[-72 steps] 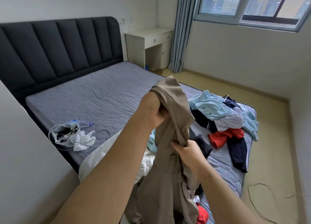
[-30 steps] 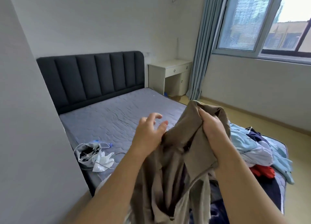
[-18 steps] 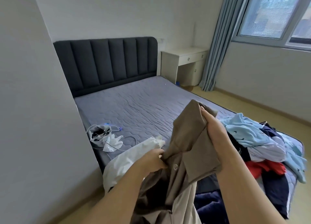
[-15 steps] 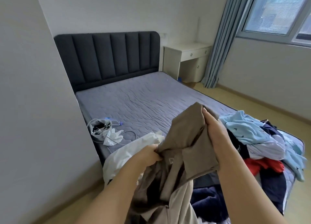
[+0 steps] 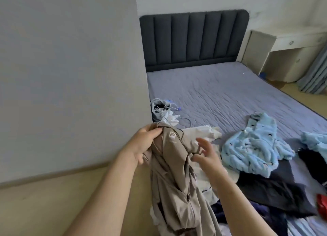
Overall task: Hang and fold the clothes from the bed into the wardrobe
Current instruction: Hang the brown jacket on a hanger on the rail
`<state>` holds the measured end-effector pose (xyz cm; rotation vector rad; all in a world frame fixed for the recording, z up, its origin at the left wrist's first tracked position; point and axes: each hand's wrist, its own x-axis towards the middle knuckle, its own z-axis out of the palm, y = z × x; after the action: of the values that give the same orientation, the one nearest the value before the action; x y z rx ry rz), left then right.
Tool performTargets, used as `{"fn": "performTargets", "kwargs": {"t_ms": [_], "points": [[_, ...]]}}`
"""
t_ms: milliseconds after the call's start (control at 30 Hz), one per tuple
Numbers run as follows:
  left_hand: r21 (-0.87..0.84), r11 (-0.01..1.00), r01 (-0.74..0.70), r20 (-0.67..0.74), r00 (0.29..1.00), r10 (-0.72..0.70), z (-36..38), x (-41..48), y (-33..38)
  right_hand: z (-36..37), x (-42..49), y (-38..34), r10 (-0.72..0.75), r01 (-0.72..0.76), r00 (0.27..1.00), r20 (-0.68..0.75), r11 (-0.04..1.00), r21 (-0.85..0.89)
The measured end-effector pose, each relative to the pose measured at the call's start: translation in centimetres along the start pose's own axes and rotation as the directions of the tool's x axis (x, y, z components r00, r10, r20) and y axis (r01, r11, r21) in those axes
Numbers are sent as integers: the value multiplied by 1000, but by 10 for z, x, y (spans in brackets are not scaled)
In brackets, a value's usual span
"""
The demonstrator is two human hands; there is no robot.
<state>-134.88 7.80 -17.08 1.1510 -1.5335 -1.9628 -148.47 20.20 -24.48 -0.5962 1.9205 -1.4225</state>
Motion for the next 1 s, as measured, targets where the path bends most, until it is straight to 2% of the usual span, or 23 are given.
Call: {"fn": "performTargets", "kwargs": {"t_ms": [67, 133, 200, 267, 300, 367, 433, 500, 567, 667, 767, 833, 900, 967, 1000], "points": [[-19, 999, -28, -33, 999, 27, -23, -16, -2, 36, -6, -8, -95, 113, 951, 295, 993, -44], [-61, 997, -52, -52, 997, 49, -45, -31, -3, 65, -9, -14, -158, 238, 914, 375, 955, -178], [-68, 996, -65, -88, 994, 59, -67, -50, -2, 89, -12, -19, -179, 243, 931, 319, 954, -176], [-13, 998, -69, -147, 987, 67, -95, -70, -2, 111, -15, -26, -145, 176, 960, 241, 978, -113], [54, 997, -56, -200, 978, 66, -110, -81, -4, 122, -17, -32, -149, 170, 971, 188, 980, -101], [264, 965, 15, -358, 930, 84, -142, -102, -14, 149, -25, -49, -234, 247, 965, 116, 963, -109], [450, 878, 164, -545, 829, 125, -176, -126, -27, 186, -42, -70, -329, 347, 933, 148, 929, -125], [496, 832, 248, -694, 689, 208, -212, -153, -44, 227, -65, -85, -396, 430, 887, 236, 895, -116], [519, 798, 306, -785, 541, 303, -242, -180, -54, 260, -88, -91, -436, 480, 857, 276, 869, -118], [428, 807, 406, -902, 251, 351, -301, -246, -70, 326, -143, -94, -487, 548, 800, 350, 831, -94], [314, 794, 521, -936, 31, 350, -348, -305, -85, 382, -193, -101, -508, 558, 762, 400, 830, -8], [259, 786, 562, -936, -55, 347, -375, -340, -94, 419, -225, -104, -514, 554, 737, 439, 832, 43], [202, 804, 560, -950, -88, 300, -402, -371, -103, 453, -256, -105, -523, 547, 710, 472, 831, 99], [154, 869, 470, -974, -77, 215, -429, -401, -110, 483, -286, -101, -519, 526, 687, 509, 838, 143], [144, 904, 402, -984, -37, 174, -440, -416, -113, 497, -299, -99, -520, 530, 668, 532, 835, 151]]}}
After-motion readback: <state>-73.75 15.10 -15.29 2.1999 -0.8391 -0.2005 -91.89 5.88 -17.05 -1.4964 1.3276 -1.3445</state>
